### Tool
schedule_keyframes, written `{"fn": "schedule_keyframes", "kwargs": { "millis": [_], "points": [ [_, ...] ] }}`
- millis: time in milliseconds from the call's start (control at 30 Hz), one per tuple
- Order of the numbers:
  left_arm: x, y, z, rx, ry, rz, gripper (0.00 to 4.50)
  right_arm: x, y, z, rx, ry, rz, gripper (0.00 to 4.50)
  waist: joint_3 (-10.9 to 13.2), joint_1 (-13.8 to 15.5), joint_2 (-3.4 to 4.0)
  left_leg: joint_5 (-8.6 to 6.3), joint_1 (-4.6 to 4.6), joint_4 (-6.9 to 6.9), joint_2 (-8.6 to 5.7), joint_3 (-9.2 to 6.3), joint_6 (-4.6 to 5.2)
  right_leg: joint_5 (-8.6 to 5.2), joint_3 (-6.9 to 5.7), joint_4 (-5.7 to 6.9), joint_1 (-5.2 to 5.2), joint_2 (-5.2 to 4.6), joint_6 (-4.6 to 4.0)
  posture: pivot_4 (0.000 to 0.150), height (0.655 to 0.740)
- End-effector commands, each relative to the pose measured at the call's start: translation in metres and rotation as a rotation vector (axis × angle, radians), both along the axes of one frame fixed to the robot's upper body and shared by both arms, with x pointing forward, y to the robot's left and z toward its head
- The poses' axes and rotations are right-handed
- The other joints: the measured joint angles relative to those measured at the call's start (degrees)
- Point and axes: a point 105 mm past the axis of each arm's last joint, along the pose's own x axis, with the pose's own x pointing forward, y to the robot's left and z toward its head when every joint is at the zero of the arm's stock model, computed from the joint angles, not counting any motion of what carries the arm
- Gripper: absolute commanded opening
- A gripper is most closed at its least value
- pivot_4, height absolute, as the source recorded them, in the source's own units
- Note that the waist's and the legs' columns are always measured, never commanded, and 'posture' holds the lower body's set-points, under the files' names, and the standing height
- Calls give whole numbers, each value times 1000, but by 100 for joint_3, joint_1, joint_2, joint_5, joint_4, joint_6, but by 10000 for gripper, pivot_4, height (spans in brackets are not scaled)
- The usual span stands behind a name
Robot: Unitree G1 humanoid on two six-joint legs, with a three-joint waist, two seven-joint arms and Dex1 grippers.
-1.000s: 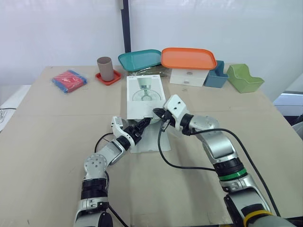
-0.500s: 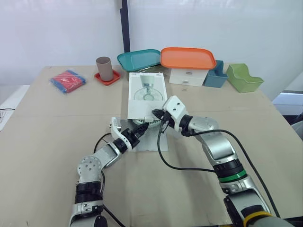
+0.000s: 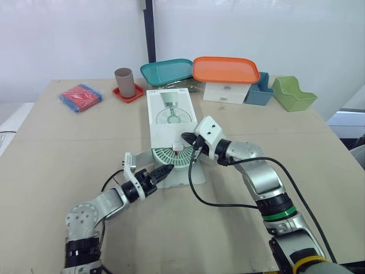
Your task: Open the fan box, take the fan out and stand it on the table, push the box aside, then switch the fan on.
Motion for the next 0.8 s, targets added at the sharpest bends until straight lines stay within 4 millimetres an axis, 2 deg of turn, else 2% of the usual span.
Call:
{"fn": "schedule_keyframes", "kwargs": {
  "millis": [33,533,600,667,700,733,800],
  "points": [
    [-33,4,6,46,-36,-121,9681,-2,0,3,-3,-14,4,0,0,3,0,-1,1,-1,1,0,1,0,0,-1,0,1,0,1500,7400],
    [-57,5,3,-2,38,-148,9681,-7,4,-1,-3,-1,20,0,0,9,1,-2,1,-5,1,-1,2,-1,0,-5,0,-1,-3,1500,7400],
    [-57,7,3,4,42,-148,19887,-7,4,-1,-3,0,21,0,0,11,1,-3,1,-5,0,-1,3,-1,1,-5,1,-1,-4,1500,7400],
    [-58,9,3,6,46,-153,26014,-6,5,-1,-2,0,22,0,0,10,1,-3,1,-5,0,0,3,-1,1,-5,1,-2,-4,1500,7400],
    [-58,10,4,6,46,-153,27597,-6,5,-1,-2,0,22,0,0,9,1,-3,1,-5,-1,2,3,-1,2,-5,1,-2,-4,1500,7400],
    [-58,12,5,7,45,-152,32785,-6,5,-1,-2,0,22,0,0,9,1,-3,2,-5,0,2,3,-1,2,-5,1,-1,-4,1500,7400],
    [-59,16,7,9,37,-141,39289,-5,6,-1,-1,0,22,0,0,9,1,-3,2,-5,1,2,3,-1,1,-4,0,0,-5,1500,7400]
  ]
}}
